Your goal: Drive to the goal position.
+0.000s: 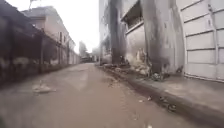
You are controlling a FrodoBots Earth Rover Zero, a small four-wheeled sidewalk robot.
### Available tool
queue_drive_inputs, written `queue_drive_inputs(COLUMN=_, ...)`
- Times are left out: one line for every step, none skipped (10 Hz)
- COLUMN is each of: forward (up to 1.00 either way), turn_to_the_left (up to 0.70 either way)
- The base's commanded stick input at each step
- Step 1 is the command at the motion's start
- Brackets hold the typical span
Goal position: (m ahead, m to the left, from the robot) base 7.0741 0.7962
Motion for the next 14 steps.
queue_drive_inputs(forward=1.0, turn_to_the_left=0.27)
queue_drive_inputs(forward=1.0, turn_to_the_left=0.18)
queue_drive_inputs(forward=1.0, turn_to_the_left=0.0)
queue_drive_inputs(forward=1.0, turn_to_the_left=0.0)
queue_drive_inputs(forward=1.0, turn_to_the_left=0.0)
queue_drive_inputs(forward=1.0, turn_to_the_left=0.0)
queue_drive_inputs(forward=1.0, turn_to_the_left=0.0)
queue_drive_inputs(forward=1.0, turn_to_the_left=-0.27)
queue_drive_inputs(forward=1.0, turn_to_the_left=-0.27)
queue_drive_inputs(forward=1.0, turn_to_the_left=-0.27)
queue_drive_inputs(forward=1.0, turn_to_the_left=-0.27)
queue_drive_inputs(forward=1.0, turn_to_the_left=0.0)
queue_drive_inputs(forward=1.0, turn_to_the_left=0.0)
queue_drive_inputs(forward=1.0, turn_to_the_left=0.0)
